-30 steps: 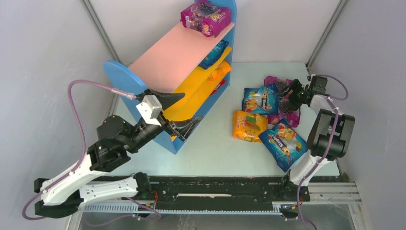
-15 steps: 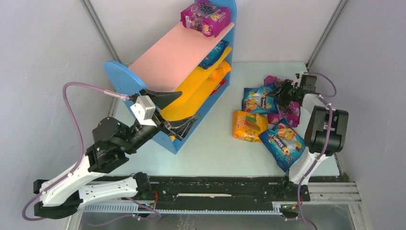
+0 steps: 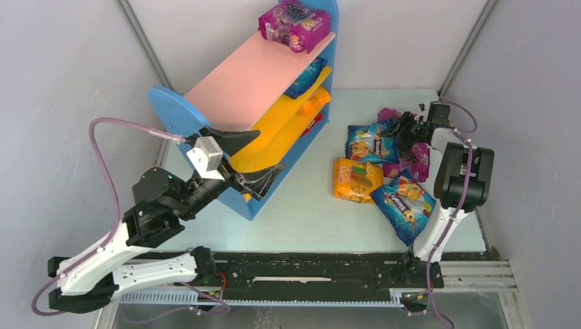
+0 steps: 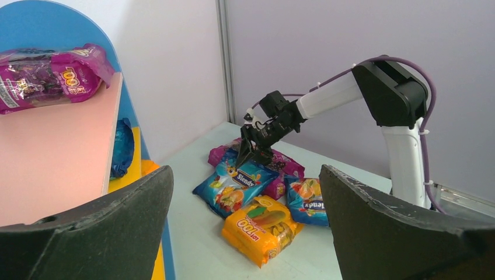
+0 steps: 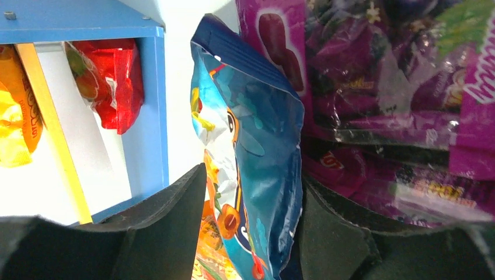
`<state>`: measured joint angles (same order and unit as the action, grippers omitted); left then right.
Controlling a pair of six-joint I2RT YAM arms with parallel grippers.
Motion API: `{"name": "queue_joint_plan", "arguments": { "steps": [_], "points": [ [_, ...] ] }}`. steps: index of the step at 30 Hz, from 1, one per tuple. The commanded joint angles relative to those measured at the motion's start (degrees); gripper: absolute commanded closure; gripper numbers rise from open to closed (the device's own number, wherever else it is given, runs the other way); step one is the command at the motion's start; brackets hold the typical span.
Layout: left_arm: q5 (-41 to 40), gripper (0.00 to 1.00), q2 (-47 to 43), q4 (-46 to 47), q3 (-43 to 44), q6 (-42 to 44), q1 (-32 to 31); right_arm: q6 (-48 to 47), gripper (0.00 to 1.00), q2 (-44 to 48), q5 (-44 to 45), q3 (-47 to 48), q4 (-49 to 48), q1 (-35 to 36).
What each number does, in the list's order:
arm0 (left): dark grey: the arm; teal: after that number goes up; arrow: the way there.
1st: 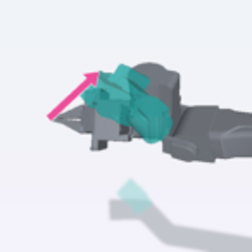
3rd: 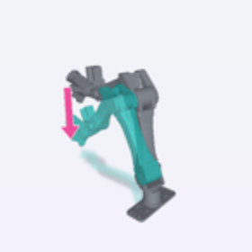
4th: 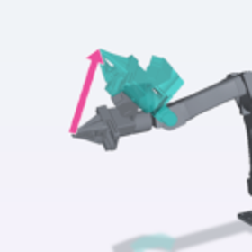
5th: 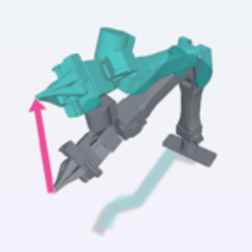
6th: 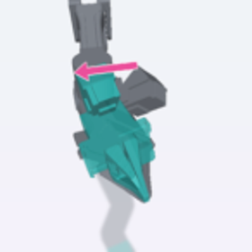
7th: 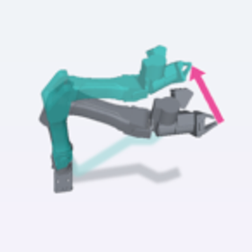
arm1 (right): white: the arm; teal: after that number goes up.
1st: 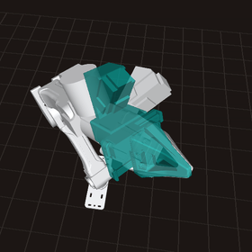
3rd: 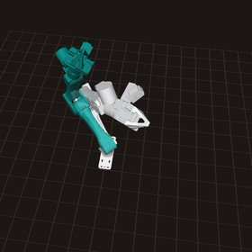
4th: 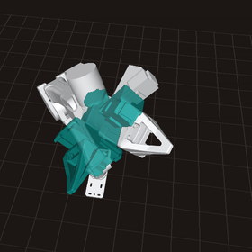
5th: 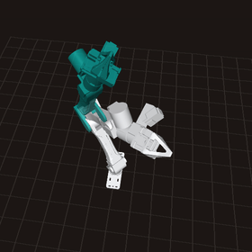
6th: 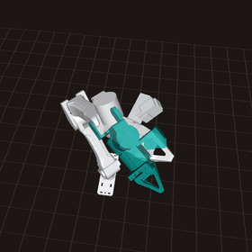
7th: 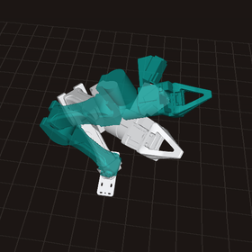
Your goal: Place and organize the candy bags onto the shelf
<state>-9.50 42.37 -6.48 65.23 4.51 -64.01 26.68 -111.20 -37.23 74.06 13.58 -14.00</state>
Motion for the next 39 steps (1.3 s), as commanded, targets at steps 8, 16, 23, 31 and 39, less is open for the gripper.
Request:
{"name": "queue_joint_plan", "arguments": {
  "steps": [8,16,23,31,39],
  "points": [
    [-1.1,0.00,0.0,2.4,-0.6,1.0,-0.4,-0.7,0.40,-0.3,-5.0,1.7,2.6,8.6],
    [-0.6,0.00,-0.1,2.2,-0.5,0.8,-0.4,9.3,0.30,-1.9,0.4,-1.3,0.3,6.7],
    [-0.5,0.00,-0.1,2.3,-0.6,0.6,-0.4,8.3,0.25,-7.6,1.8,2.5,4.1,6.6],
    [-0.3,0.00,0.1,2.3,-0.5,0.6,-0.4,6.9,0.27,-8.7,2.2,4.9,4.6,7.5],
    [-0.4,0.00,-0.1,2.3,-0.5,0.6,-0.4,12.1,0.65,-3.1,-7.7,-1.5,-6.0,6.7]
  ]
}}
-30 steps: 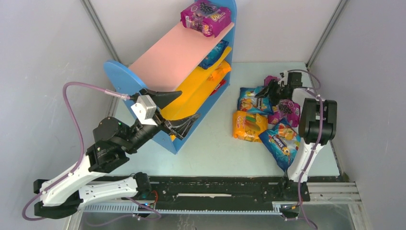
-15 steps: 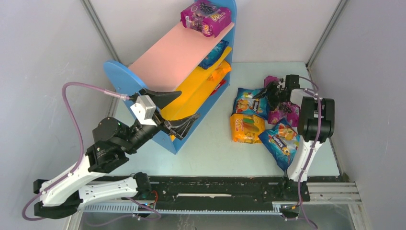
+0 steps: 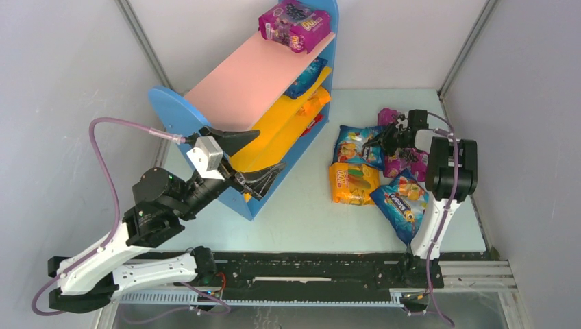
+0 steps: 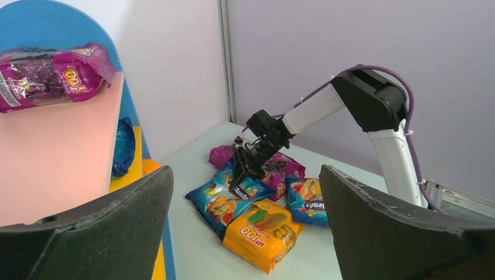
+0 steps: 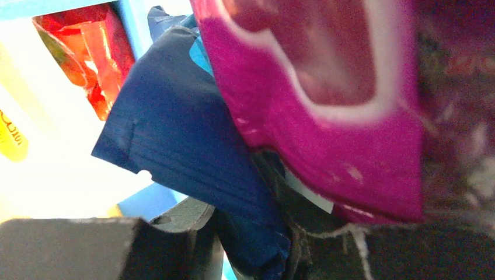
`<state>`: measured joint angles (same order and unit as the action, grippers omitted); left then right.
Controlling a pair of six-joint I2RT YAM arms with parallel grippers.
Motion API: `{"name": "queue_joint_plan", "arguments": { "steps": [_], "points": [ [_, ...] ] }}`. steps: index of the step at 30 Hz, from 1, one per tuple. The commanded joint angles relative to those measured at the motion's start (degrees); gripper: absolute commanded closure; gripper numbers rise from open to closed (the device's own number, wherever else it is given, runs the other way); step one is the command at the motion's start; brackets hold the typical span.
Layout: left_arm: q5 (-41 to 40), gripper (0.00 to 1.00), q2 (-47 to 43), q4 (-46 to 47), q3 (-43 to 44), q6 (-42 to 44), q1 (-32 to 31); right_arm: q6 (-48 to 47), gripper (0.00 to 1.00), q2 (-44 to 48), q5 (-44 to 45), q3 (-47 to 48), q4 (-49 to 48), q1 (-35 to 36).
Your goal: Place and organize the candy bags onto the shelf
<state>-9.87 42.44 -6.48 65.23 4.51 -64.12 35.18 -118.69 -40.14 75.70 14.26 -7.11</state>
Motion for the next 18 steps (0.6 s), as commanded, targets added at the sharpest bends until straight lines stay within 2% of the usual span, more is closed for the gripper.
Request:
{"name": "queue_joint_plan", "arguments": {
  "steps": [1,6,13,18],
  "points": [
    [0.0,0.00,-0.2,2.3,-0.5,0.6,-0.3,4.6,0.67,5.5,-5.6,-3.9,-8.1,-0.3],
    [-0.1,0.00,-0.3,2.2,-0.5,0.6,-0.3,9.5,0.81,9.4,-5.4,-7.6,-13.5,-0.3],
    [-0.3,0.00,-0.8,2.2,-0.6,0.8,-0.3,17.4,0.91,14.8,-8.2,-12.4,-23.3,-0.7],
    [-0.7,0.00,-1.2,2.2,-0.7,1.2,-0.3,21.6,0.98,20.6,-8.7,-15.5,-26.6,-1.0]
  ]
}}
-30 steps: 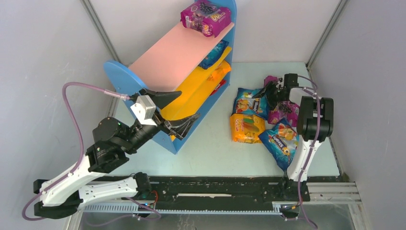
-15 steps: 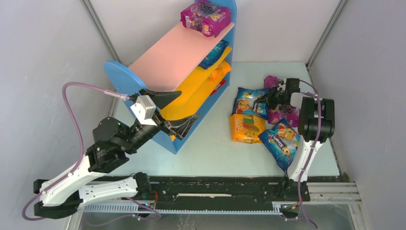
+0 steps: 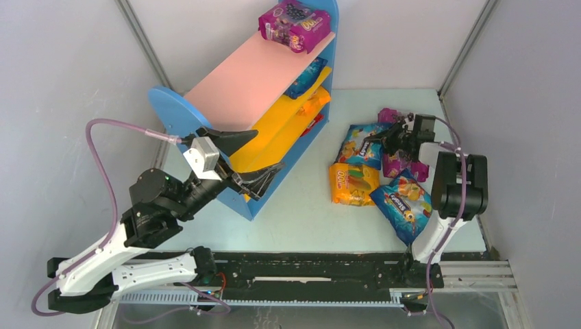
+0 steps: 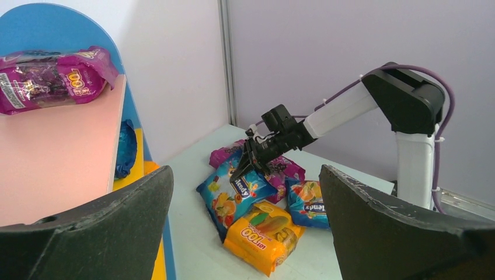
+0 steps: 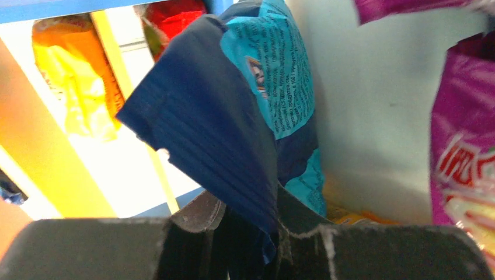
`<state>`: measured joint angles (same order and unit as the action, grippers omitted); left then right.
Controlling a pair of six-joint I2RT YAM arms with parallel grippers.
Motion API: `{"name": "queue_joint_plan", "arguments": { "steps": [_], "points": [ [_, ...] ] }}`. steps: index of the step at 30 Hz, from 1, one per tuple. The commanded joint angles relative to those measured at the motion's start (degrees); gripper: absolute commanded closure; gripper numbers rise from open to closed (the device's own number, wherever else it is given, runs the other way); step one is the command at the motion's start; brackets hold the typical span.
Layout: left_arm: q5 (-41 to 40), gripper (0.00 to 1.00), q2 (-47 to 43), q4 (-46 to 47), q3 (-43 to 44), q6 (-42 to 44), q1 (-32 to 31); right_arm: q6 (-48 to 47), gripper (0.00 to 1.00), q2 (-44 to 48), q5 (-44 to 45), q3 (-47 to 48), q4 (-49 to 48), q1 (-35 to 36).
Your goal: Place and organize the candy bags onto the shelf
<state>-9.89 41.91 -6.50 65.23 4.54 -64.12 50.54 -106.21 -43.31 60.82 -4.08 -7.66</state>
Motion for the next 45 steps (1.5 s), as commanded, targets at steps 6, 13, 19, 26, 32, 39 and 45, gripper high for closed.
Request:
{"name": "queue_joint_plan", "arguments": {
  "steps": [6,13,19,26,32,39,45],
  "points": [
    [-0.8,0.00,-1.1,2.2,-0.8,1.3,-0.3,8.1,1.00,15.5,-5.6,-2.2,-6.6,0.1],
    [-0.7,0.00,-1.2,2.4,-0.9,1.1,-0.3,13.5,1.00,25.2,-6.4,-4.0,-7.0,3.6],
    [-0.9,0.00,-2.0,2.5,-0.9,0.7,-0.3,20.8,1.00,33.6,-5.4,-4.0,-9.5,9.6],
    [0.3,0.00,-3.2,2.5,-0.5,-0.5,-0.3,36.0,1.00,38.1,-3.3,-4.0,-18.3,17.9],
    [1.1,0.00,-4.4,2.6,-0.4,-1.9,-0.3,45.7,1.00,37.7,3.6,-4.0,-26.1,25.6],
    [1.6,0.00,-5.0,2.8,-0.3,-2.5,-0.3,58.2,1.00,29.7,12.0,-4.0,-41.0,34.6],
    [1.8,0.00,-5.7,2.9,-0.3,-2.9,-0.3,62.1,1.00,23.9,17.5,-2.8,-47.3,38.5]
  ]
}}
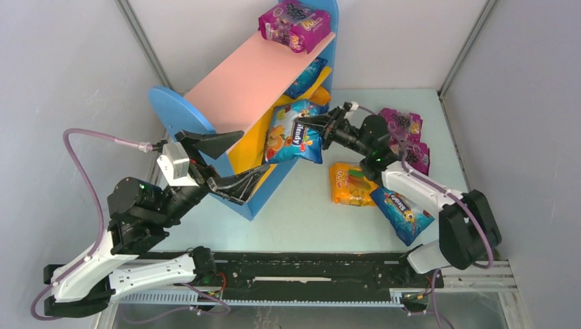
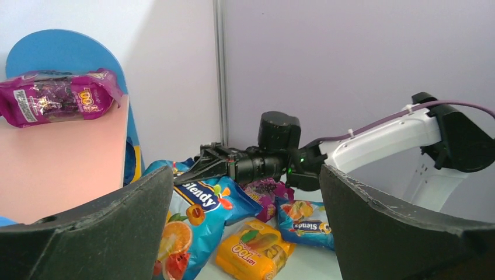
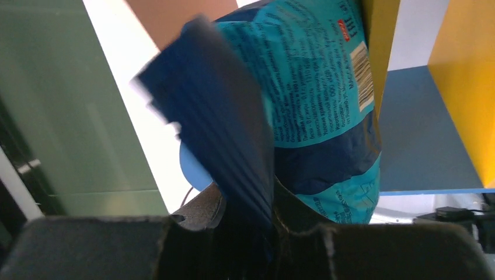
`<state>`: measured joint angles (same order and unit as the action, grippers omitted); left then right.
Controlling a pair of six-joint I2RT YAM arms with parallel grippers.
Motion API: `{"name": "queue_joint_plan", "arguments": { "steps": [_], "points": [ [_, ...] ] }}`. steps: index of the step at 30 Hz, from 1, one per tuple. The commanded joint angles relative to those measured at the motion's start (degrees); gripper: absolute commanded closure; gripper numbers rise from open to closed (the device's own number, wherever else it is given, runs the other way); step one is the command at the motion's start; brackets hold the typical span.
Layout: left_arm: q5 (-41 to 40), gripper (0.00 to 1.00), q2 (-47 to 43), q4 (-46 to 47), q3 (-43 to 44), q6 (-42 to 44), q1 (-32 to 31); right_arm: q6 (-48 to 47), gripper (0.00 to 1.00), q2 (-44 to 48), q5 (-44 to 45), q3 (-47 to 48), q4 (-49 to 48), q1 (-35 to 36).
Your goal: Place and organize the candy bags onto the shelf
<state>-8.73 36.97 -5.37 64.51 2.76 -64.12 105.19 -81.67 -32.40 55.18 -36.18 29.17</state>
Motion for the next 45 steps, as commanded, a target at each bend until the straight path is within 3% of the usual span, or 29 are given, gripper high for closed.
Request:
{"name": "queue_joint_plan", "arguments": {
  "steps": [1,12,20,34,45],
  "points": [
    [0.7,0.00,-0.8,1.8,0.5,-1.2,-0.3,7.7,1.00,-1.5,7.4,3.2,-15.5,2.0],
    [0.6,0.00,-1.0,1.8,0.4,-1.1,-0.2,11.5,1.00,-11.8,14.7,9.3,-20.3,6.5],
    [0.2,0.00,-1.1,1.8,0.3,-0.8,-0.2,-0.5,1.00,-13.8,19.5,13.9,-8.6,8.4],
    [-1.2,0.00,-5.2,2.2,0.0,-0.1,0.2,-10.3,1.00,-21.5,20.7,23.0,-0.8,10.0],
    [0.7,0.00,-5.0,2.9,-0.2,-1.9,2.0,-30.2,1.00,-24.7,30.2,31.5,7.9,11.3]
  ]
}}
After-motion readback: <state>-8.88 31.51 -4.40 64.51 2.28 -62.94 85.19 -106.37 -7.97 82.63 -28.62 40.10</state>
